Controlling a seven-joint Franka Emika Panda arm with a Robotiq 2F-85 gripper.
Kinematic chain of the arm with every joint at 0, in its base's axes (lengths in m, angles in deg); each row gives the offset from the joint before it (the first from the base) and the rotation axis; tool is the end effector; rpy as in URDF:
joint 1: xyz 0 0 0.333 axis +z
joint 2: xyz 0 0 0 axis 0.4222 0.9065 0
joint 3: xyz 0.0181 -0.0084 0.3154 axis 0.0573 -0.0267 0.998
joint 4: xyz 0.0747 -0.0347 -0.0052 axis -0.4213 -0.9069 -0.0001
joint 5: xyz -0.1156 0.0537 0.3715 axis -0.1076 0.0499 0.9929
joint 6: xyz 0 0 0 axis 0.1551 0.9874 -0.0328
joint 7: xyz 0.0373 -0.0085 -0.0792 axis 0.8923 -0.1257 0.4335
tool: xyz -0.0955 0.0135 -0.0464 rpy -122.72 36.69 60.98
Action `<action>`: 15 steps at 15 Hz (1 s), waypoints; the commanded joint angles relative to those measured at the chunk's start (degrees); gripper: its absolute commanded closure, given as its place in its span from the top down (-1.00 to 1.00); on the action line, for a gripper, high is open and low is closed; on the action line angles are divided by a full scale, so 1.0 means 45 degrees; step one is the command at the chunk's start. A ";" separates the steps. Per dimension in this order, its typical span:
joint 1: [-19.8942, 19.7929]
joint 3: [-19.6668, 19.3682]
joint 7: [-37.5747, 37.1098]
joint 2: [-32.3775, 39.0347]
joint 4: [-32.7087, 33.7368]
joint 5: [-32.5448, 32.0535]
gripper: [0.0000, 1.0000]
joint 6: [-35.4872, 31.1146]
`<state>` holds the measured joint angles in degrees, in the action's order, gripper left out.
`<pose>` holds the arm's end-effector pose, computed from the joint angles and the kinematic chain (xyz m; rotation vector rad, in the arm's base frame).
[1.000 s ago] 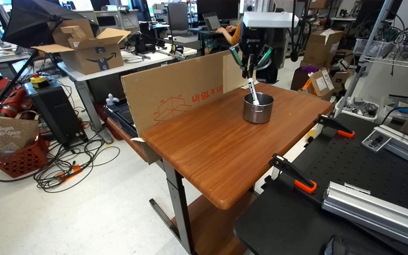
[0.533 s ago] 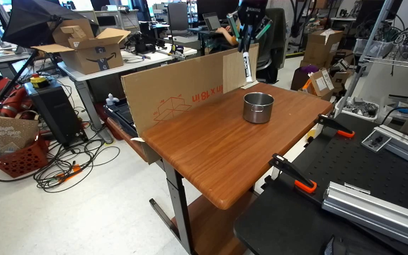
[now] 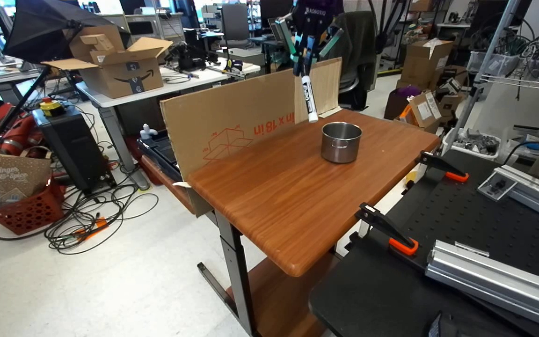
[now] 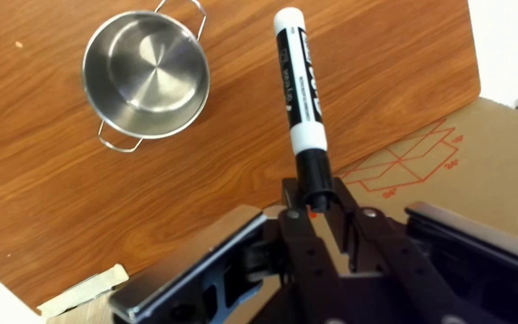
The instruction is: Put the marker on the desk
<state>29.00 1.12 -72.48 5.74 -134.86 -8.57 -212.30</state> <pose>0.5663 0.0512 0.3309 -2.9594 0.5840 -0.1635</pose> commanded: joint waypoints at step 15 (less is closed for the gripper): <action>0.1476 -0.0034 -0.1031 0.4471 0.2818 -0.0608 -0.91 0.0138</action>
<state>33.73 2.32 -74.86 22.82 -125.64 -9.82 -212.44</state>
